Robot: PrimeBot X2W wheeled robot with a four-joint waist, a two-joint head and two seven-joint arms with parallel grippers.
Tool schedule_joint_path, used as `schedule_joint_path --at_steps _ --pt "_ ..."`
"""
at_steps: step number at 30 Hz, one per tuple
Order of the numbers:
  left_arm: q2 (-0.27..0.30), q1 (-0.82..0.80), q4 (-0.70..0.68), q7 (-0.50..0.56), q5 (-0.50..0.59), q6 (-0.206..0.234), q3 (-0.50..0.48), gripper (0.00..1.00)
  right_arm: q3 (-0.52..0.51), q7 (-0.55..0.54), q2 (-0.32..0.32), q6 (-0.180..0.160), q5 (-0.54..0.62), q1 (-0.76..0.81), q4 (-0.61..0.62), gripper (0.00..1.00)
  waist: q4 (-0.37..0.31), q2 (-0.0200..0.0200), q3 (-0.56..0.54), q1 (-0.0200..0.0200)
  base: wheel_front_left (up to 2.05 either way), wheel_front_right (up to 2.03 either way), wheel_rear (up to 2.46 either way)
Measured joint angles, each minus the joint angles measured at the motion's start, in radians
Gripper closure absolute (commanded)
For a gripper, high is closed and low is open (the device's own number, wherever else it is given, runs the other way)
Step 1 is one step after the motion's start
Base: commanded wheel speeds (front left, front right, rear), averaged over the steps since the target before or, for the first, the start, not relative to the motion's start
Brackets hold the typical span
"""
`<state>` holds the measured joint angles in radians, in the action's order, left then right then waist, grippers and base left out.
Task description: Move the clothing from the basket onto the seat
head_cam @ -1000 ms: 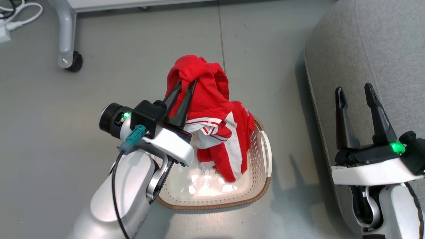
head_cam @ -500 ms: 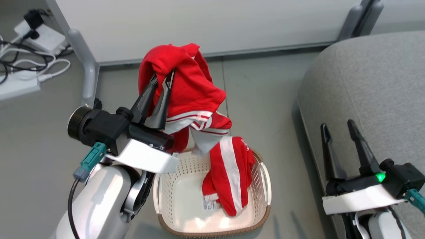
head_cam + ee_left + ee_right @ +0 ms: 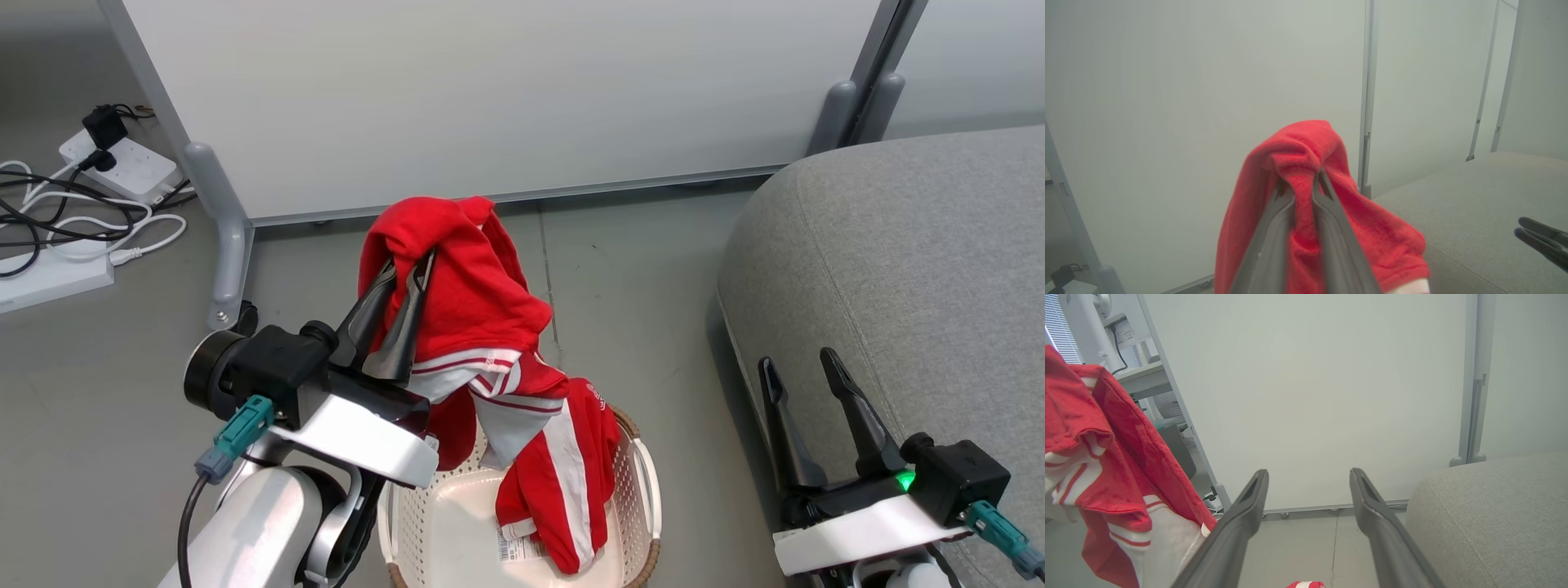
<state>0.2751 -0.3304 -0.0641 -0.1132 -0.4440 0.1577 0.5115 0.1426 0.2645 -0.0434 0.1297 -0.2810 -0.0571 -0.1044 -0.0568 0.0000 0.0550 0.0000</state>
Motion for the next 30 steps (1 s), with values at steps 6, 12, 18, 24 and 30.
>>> schedule_joint_path --at_steps 6,12,18,24,30 --pt "0.005 0.009 0.005 0.007 -0.001 0.001 0.004 1.00 0.002 0.000 0.000 0.000 0.000 0.001 -0.004 0.00 0.003 0.0000 -0.009 0.0000 0.00 0.00 0.00" --pt "0.004 0.016 0.007 0.006 -0.005 0.010 0.008 1.00 0.003 0.000 0.000 0.000 0.001 0.001 -0.006 0.00 0.006 0.0000 -0.012 0.0000 0.00 0.00 0.00" --pt "0.004 0.017 0.008 0.003 -0.005 0.012 0.011 1.00 0.003 0.000 0.000 0.000 0.002 0.001 -0.007 0.00 0.007 0.0000 -0.013 0.0000 0.00 0.00 0.00" --pt "0.004 0.017 0.008 0.002 -0.005 0.019 0.016 1.00 0.007 0.000 0.000 0.000 0.002 0.001 -0.006 0.00 0.006 0.0000 -0.016 0.0000 0.00 0.00 0.00" --pt "0.003 0.015 0.009 -0.002 -0.006 0.019 0.020 1.00 0.047 -0.003 0.000 0.000 -0.008 -0.041 0.053 0.00 0.018 0.0000 -0.012 0.0000 0.00 0.00 0.00"
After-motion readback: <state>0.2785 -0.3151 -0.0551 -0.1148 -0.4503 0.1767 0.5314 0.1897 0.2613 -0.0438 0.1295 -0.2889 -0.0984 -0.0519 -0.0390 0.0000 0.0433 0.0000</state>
